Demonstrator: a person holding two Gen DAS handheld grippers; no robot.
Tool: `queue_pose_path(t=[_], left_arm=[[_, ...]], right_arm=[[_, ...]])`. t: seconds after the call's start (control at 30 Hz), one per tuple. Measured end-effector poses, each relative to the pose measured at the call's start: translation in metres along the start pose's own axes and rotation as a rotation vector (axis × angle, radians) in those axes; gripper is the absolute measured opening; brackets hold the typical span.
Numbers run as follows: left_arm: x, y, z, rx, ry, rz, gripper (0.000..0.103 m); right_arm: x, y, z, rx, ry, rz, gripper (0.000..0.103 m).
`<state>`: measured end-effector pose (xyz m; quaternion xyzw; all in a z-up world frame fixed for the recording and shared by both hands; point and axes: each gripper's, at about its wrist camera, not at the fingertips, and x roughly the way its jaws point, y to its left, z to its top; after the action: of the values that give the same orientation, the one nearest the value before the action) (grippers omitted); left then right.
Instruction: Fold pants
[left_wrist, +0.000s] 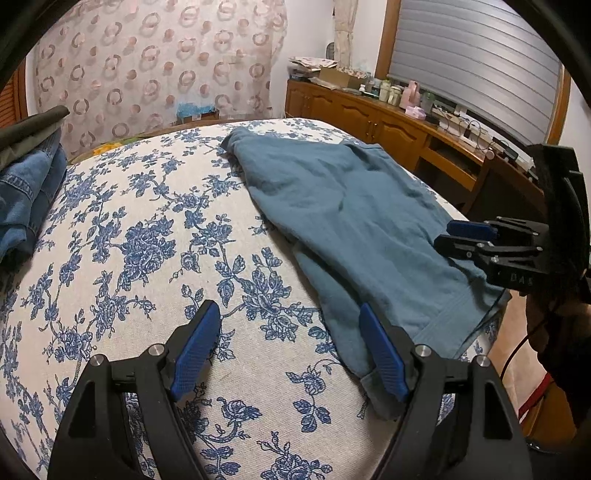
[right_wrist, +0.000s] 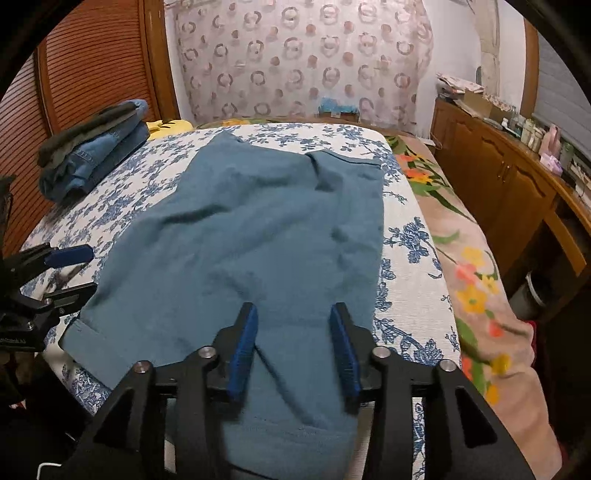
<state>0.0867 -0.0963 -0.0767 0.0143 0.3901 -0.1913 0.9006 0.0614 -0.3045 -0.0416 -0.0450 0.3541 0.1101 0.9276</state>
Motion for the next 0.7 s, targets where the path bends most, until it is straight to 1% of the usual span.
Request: queue_pose_path(t=[0.03,0.1,0.23,0.4,0.5,0.7], left_arm=[[0.000,0.000,0.000,0.000,0.001,-0.001,0.080],[0.000,0.000,0.000,0.002,0.002,-0.002,0.080],[0.000,0.000,0.000,0.007,0.008,-0.003,0.081],[-0.005,0.006,-0.002,-0.026,0.014,-0.019,0.081],[-0.009,0.006,-0.004,-0.027,0.014,-0.029,0.081],[-0.018,0.001,-0.008,-0.003,0.006,-0.041,0.081]], right_arm=[[0.002,0.002,0.000,-0.002,-0.004,0.001,0.052],[0.001,0.003,-0.002,-0.012,-0.013,-0.005,0.055],[0.001,0.006,-0.006,-0.024,-0.027,-0.023,0.057],[0.000,0.005,-0.005,-0.014,-0.010,-0.028,0.058],[-0.003,0.004,-0.003,-0.004,0.003,-0.029,0.058],[-0.023,-0.002,-0.004,0.009,-0.029,-0.043,0.058]])
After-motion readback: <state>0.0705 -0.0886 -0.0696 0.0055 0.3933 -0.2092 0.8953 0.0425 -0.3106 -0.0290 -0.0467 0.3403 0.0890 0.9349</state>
